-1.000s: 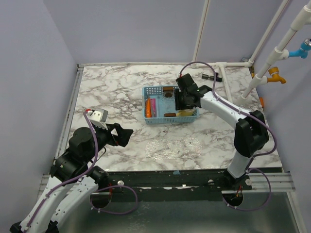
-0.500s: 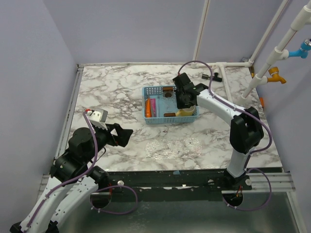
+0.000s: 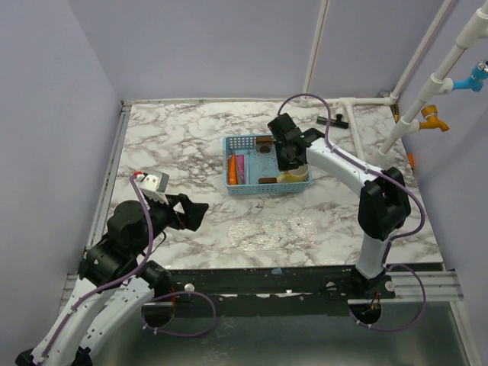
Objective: Prepare toiletry sets of a toothbrush and toothpaste on the tray
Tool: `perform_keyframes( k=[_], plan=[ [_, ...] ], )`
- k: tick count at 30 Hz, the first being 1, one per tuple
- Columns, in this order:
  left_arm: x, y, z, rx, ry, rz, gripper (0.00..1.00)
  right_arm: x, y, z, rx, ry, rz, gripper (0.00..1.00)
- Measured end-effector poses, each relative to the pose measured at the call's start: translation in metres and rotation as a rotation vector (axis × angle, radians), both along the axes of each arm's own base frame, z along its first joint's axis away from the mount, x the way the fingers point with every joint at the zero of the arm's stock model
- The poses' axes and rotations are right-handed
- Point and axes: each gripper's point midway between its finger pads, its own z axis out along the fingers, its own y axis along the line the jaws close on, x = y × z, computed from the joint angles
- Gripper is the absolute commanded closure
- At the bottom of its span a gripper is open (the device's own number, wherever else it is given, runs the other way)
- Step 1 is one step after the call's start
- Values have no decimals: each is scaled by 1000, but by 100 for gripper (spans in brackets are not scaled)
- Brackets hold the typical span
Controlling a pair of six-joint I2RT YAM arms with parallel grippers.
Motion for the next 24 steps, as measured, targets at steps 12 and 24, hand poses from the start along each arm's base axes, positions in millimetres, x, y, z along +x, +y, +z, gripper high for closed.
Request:
perform_keyframes(
  k=[12,24],
  plan=[
    [0,0,0,0,0,0,1,-2,3,59,17,-121,9,99],
    [0,0,-1,3,4,0,1,-41,44,105,26,-191,108,99]
  ],
)
